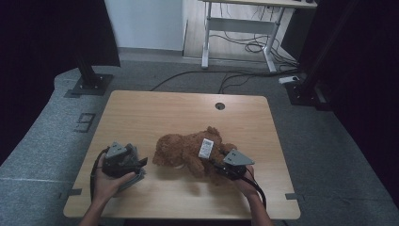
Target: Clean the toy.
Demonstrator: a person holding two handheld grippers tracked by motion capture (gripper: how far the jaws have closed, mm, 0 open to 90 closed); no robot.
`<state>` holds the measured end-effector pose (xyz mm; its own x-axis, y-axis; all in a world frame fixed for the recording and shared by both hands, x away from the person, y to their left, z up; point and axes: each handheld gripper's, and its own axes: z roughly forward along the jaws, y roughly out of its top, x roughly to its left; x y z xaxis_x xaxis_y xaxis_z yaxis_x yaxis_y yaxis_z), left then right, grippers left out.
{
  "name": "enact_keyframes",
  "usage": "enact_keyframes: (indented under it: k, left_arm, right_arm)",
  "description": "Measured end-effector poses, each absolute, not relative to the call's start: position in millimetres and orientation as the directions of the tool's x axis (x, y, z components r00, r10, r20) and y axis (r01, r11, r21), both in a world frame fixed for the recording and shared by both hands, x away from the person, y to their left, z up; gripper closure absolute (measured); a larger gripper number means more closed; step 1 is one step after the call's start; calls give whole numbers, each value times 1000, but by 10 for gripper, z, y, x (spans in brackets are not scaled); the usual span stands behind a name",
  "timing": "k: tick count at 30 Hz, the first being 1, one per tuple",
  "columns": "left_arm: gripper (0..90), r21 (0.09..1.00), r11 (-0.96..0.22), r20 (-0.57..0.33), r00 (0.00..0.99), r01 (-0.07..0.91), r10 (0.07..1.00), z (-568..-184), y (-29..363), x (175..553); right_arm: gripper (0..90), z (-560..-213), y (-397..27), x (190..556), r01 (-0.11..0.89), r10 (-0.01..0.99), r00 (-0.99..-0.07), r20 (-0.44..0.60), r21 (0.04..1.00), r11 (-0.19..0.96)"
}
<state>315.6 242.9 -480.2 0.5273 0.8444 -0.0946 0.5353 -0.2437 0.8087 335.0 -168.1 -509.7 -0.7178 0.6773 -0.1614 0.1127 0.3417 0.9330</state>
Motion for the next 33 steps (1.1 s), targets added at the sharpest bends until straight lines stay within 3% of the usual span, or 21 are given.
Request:
enact_keyframes:
  k: [6, 12, 14, 15, 16, 18, 22, 33]
  left_arm:
    - [154, 742, -247, -71, 439, 624, 896, -5000, 2681, 3150]
    - [185, 633, -254, -63, 376, 731, 925, -5307, 2797, 3249]
    - [262, 643, -242, -65, 367, 727, 928, -5315, 2829, 3246]
    - [377, 650, -238, -68, 367, 722, 928, -5303, 2839, 3241]
    - [571, 661, -238, -74, 378, 711, 923, -5301, 2853, 3235]
    - [676, 662, -239, -88, 391, 710, 916, -5310, 2851, 3234]
    - [745, 690, -219, -134, 419, 690, 898, -5252, 2836, 3214]
    - [750, 839, -171, -218, 606, 517, 765, -4649, 2446, 3048]
  right_arm:
    - [542, -5097, -1686, 3342, 114, 675, -721, -158, 933, 340]
    - [542, -5099, -1691, 3340, 112, 673, -723, -158, 934, 340]
    - [542, -5101, -1695, 3339, 110, 672, -724, -159, 934, 340]
    - [542, -5102, -1696, 3336, 109, 671, -724, -160, 934, 340]
    - [542, -5101, -1696, 3334, 109, 672, -723, -159, 934, 339]
    - [542, -5102, -1696, 3333, 109, 671, -724, -160, 934, 340]
    - [541, -5103, -1699, 3334, 111, 672, -724, -157, 935, 338]
    - [541, -5098, -1700, 3338, 119, 670, -728, -143, 937, 329]
